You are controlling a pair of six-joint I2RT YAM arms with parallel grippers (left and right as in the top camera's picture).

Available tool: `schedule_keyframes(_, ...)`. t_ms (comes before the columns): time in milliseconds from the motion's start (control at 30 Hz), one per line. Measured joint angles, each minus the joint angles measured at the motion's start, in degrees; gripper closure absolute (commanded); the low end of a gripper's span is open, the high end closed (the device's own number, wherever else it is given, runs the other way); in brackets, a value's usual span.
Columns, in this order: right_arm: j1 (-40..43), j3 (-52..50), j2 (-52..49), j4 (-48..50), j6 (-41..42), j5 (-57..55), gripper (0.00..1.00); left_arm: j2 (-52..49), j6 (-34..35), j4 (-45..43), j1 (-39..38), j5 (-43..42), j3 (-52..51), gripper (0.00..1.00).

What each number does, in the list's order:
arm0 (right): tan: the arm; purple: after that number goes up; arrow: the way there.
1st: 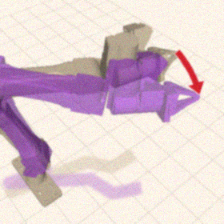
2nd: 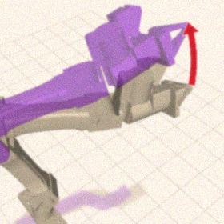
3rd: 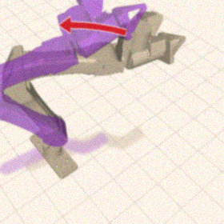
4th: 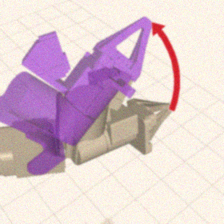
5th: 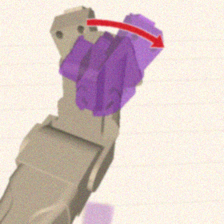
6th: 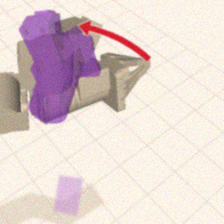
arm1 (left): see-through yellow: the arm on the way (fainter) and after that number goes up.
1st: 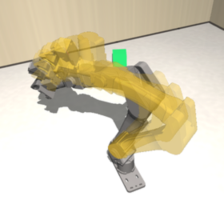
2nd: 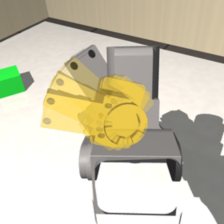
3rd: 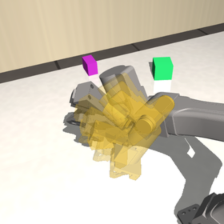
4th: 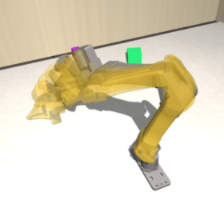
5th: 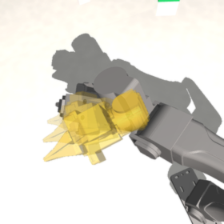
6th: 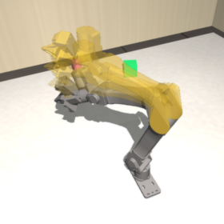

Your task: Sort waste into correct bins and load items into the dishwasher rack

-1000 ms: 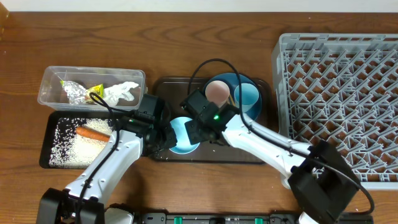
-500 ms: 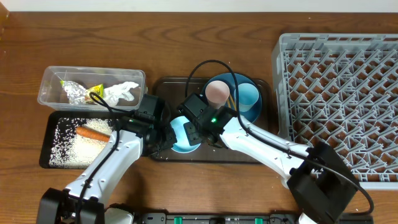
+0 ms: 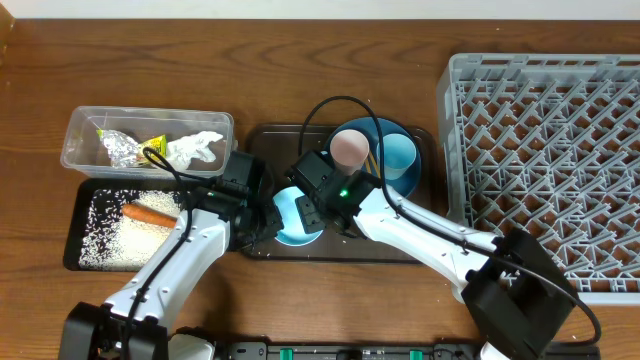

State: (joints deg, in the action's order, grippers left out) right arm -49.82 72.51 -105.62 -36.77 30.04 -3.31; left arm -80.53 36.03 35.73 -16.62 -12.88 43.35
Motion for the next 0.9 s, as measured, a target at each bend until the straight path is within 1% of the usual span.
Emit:
schedule_keyframes(67, 0.1, 0.0, 0.0, 0.0, 0.0, -0.1, 0.36, 0.0, 0.0, 0.0, 0.0, 0.0, 0.0, 0.94)
schedule_keyframes(267, 0.2, 0.0, 0.0, -0.2, 0.1, -0.1, 0.34, 0.0, 0.0, 0.1, 0.0, 0.0, 0.0, 0.94)
schedule_keyframes(467, 0.3, 0.2, 0.5, -3.3, -0.1, -0.1, 0.33, 0.7, -0.3, 1.1, 0.0, -0.2, 0.0, 0.94)
schedule_keyframes(533, 0.3, 0.2, 1.6, -3.5, -0.3, -0.2, 0.33, 2.1, -1.1, 1.4, 0.0, -0.2, 0.0, 0.94)
schedule_keyframes(600, 0.3, 0.2, 3.1, -3.8, -0.6, -0.2, 0.29, 4.4, -1.8, 1.6, 0.0, -0.2, 0.0, 0.94)
schedule_keyframes(767, 0.3, 1.0, 7.0, -4.6, -1.8, -0.2, 0.29, 10.0, -4.2, 2.3, 0.0, -0.2, 0.0, 0.94)
schedule_keyframes(900, 0.3, 1.4, 7.6, -5.6, -2.0, -0.2, 0.30, 11.3, -4.9, 3.0, 0.0, 0.0, 0.0, 0.94)
